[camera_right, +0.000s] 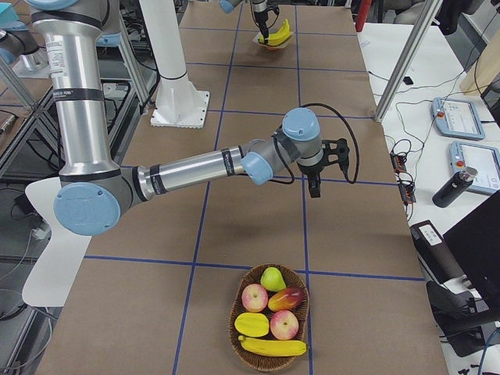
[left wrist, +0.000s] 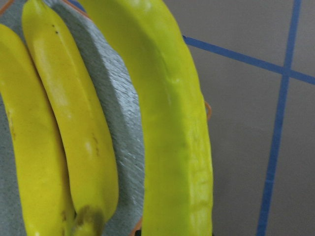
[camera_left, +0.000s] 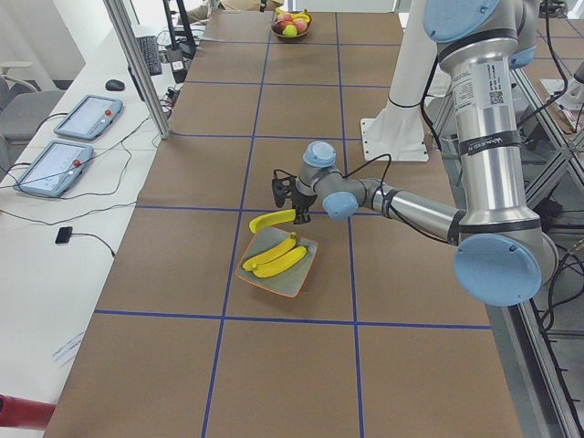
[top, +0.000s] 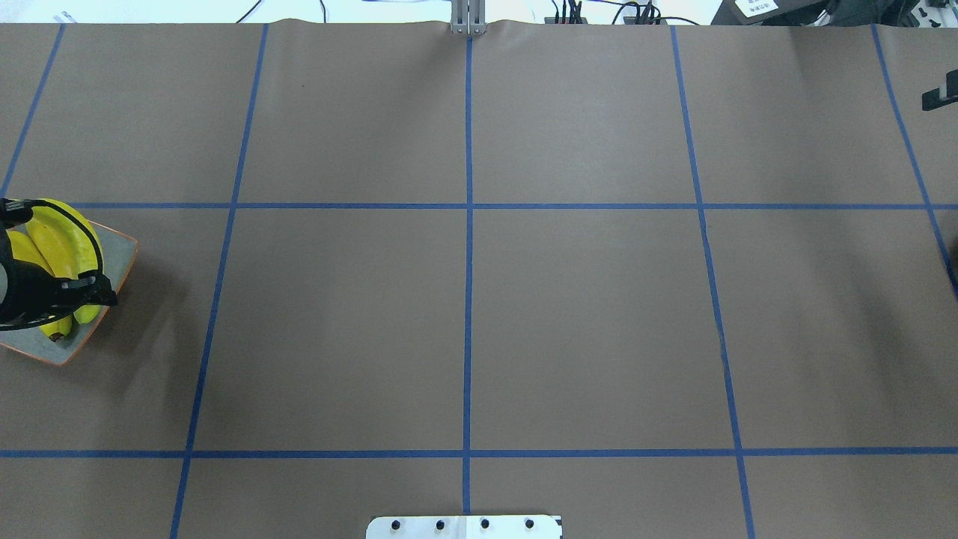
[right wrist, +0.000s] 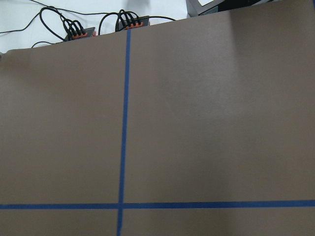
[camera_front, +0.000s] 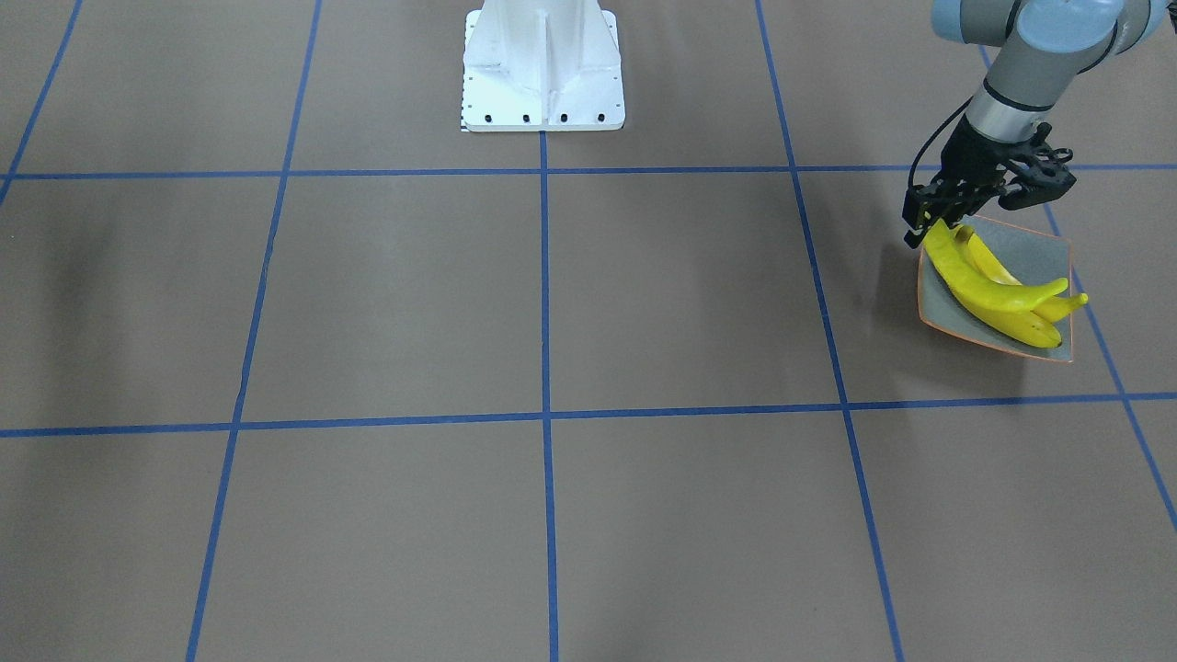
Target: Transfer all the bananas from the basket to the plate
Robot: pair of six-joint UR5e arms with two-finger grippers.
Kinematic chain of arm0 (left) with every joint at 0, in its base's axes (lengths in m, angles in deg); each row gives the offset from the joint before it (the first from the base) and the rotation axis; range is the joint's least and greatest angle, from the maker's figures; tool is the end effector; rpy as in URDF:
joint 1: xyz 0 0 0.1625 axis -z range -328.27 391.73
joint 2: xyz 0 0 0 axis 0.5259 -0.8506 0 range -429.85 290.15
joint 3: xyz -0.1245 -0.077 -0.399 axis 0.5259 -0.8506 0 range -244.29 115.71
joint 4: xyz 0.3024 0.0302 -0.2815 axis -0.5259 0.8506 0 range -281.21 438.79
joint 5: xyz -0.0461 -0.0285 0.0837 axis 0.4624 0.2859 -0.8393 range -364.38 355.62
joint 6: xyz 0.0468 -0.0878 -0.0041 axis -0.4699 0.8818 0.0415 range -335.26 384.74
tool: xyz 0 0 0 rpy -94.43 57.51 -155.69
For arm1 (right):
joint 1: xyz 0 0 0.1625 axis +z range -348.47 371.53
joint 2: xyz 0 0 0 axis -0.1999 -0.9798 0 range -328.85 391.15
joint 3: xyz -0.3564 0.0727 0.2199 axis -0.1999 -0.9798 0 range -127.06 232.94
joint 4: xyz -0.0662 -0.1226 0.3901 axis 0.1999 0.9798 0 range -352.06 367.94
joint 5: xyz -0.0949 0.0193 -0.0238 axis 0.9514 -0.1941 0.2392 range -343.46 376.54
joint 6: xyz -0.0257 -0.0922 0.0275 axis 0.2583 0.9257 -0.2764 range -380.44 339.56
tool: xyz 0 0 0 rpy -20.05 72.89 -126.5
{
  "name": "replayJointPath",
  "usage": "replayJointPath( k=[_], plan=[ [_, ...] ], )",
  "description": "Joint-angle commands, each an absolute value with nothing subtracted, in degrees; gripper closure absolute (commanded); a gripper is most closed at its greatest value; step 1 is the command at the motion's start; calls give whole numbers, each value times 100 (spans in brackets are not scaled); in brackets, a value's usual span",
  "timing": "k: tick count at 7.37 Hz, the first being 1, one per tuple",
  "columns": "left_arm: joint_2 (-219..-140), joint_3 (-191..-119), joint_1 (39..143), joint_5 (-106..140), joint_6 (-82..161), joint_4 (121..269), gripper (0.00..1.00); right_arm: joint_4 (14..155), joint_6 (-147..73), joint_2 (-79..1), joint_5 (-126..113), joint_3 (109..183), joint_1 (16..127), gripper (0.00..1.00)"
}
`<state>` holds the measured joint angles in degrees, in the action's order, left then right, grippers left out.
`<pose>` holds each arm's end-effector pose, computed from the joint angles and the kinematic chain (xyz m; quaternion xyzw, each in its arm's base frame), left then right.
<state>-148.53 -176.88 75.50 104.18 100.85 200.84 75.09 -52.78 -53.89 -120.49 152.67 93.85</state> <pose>0.2463 -0.3768 0.5028 0.0444 0.3914 -0.1791 0.9015 -0.0117 -0.5398 0.4797 0.1479 -0.4559 0.0601 0.8756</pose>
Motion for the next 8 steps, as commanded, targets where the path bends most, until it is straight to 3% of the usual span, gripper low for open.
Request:
replayJointPath(
  k=[1, 2, 3, 8],
  plan=[
    [-14904, -17460, 7558, 10347, 9683, 19964, 65, 7508, -4874, -5401, -12136, 15051, 9572, 0],
    [-14904, -17398, 7567, 10260, 9542, 19964, 54, 7508, -4865, -5410, -12153, 15050, 9642, 0],
    [-14904, -17398, 7567, 10111, 9392, 19964, 1, 7535, -4735, -5410, -12154, 15042, 9721, 0],
    [-15130, -18135, 8583, 11352, 8582, 19867, 0, 7552, -3157, -5410, -12268, 14332, 10275, 0]
  ],
)
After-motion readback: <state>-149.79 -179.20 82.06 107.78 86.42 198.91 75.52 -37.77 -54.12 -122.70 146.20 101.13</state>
